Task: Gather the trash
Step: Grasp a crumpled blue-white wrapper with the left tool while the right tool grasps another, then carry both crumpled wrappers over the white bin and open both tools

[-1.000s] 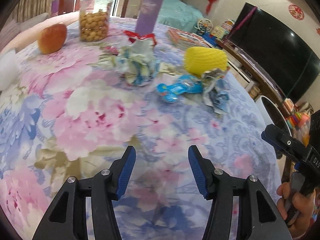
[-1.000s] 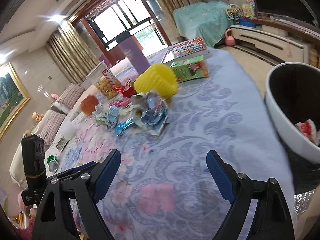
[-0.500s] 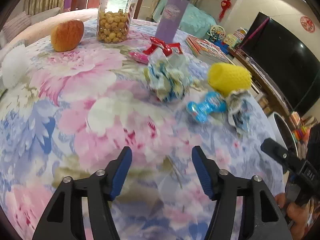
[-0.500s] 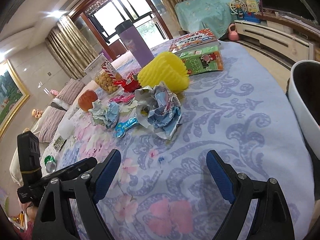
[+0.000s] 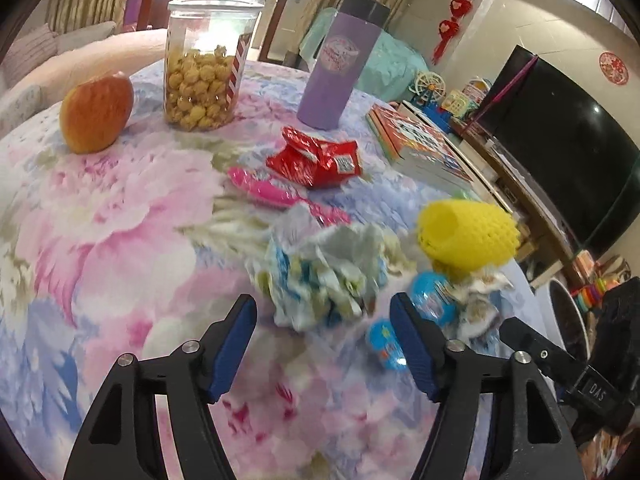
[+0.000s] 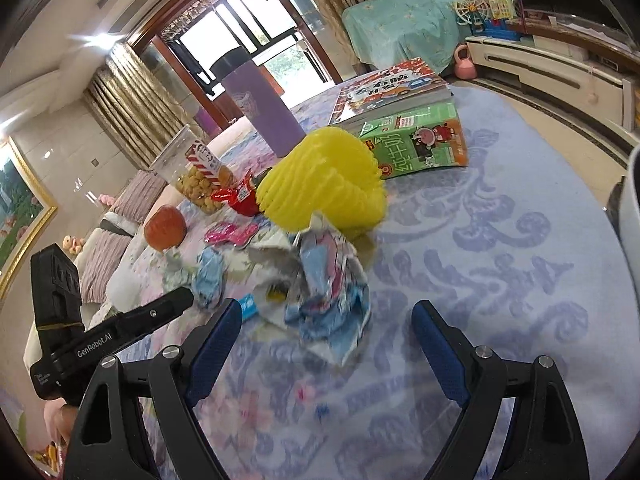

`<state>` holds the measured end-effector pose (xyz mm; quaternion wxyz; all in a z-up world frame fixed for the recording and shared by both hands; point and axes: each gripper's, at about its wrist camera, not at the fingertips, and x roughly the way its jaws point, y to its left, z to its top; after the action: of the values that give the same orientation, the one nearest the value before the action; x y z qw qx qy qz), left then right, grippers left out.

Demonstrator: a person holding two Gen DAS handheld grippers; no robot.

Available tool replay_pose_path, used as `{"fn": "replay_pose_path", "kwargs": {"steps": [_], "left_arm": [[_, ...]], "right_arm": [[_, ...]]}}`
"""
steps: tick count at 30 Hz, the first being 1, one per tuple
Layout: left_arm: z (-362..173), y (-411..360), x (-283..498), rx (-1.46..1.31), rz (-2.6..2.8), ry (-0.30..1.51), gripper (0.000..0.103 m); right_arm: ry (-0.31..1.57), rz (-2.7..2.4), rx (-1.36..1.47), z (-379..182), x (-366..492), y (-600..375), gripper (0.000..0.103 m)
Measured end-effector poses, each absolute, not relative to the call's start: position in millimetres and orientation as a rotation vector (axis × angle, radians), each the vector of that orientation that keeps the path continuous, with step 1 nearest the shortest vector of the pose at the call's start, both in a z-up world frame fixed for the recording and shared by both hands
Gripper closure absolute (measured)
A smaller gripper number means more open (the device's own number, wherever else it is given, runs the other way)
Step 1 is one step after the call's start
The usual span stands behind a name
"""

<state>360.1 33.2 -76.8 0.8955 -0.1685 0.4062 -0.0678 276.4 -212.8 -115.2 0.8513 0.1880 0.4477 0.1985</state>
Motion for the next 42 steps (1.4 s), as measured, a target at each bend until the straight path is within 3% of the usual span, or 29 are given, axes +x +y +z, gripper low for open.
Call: {"fn": "replay_pose_path", "kwargs": {"steps": [1,2,3,4,7,22,42], "left_arm": [[-79,32,363,-0.342,-0.143,0.839,0.058],[-80,31,364,-0.339,-0.151,0.844,0.077],[-83,30,367,-0.335,-0.163,0.855,0.078],[-84,29,367,-0.329,-0.161,0.851,0.081],[-81,28,362,-0.303,-0.167,0.837,0.093],[-49,26,292,-0.282,-0.226,0.773,0.095],[-31,-55,256,-0.186,-0.445,0.804,0.096]], "right_arm": [[0.939,0.419,0.399,-116,279,-212,0.024],[0.936,0.421,0.395,-117,281,-211,0.037],[0.939,0.423,0.389,-117,282,-210,0.047],[0.948,0.427,0.379,-118,283,-208,0.068],[0.951,0.434,0.367,-120,281,-206,0.079],[0.884,0.419,0.353,-93,235,-240,0.081],[0.820,0.316,0.397,-75,192,-307,0.081]]}}
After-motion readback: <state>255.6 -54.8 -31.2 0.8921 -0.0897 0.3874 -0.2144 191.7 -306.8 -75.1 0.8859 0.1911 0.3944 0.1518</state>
